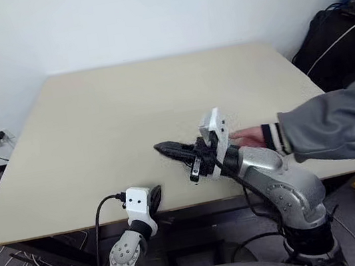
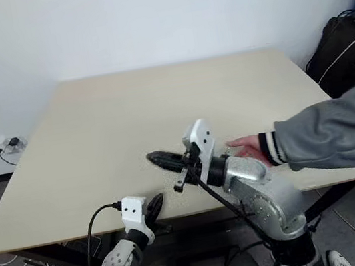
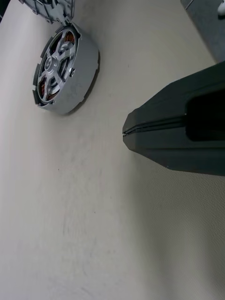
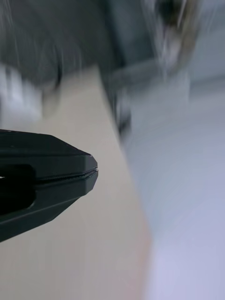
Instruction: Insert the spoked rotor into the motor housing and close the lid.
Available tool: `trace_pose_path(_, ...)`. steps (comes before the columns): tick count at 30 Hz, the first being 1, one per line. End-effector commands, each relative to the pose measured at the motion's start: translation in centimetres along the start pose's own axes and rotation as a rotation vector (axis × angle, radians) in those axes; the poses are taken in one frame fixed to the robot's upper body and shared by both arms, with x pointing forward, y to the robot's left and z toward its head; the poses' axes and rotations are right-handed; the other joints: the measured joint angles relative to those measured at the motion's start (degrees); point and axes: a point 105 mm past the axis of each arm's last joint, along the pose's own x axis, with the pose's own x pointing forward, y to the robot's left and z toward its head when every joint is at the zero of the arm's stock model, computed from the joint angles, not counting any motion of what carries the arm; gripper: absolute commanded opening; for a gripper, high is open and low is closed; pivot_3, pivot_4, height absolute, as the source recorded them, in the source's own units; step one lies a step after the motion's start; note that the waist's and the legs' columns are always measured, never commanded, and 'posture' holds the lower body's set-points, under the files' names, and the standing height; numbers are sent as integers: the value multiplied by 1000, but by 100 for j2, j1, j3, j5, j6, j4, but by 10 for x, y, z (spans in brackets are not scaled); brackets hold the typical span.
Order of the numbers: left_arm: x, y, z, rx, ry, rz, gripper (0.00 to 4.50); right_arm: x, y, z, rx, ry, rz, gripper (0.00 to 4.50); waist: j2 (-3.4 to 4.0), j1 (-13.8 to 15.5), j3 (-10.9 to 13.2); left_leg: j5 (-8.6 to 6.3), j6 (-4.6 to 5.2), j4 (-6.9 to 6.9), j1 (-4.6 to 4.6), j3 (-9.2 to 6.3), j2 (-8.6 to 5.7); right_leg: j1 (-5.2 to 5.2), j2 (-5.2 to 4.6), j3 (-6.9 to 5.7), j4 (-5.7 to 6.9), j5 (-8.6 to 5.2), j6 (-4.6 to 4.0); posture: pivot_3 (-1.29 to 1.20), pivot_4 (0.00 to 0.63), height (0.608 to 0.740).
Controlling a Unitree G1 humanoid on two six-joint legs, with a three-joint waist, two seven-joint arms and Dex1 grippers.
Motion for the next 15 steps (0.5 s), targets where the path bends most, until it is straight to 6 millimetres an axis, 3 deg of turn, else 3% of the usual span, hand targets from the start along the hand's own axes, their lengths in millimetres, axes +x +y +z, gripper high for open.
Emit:
trace_pose_path(1,3,-3,11,11,-51,-22,0,-4,-9,-8,-222,-5,-109,399,-5,14,-1,0,0,0,0,1,0,0,0,-1,0,-2,3,0,0,740)
trace_pose_path(5,4,-2,9,13,-48,-26,0,-14,-10,-25,-220,38,-145,1585,-6,28,2,2,-3,0,0,1,4,0,5,0,-1,1,-8,0,0,740)
trace_pose_path(12,4,-2,5,16,-42,-35,0,-28,-18,-37,-206,99,-207,3900,-12,35,2,2,-2,8,3,-1,7,7,4,0,1,2,-5,0,0,740)
trace_pose_path(15,5,-2,5,19,-42,-39,0,-30,-17,-47,-163,141,-196,3900,-12,36,2,2,-2,9,3,0,7,8,-8,-1,1,3,-1,0,0,740)
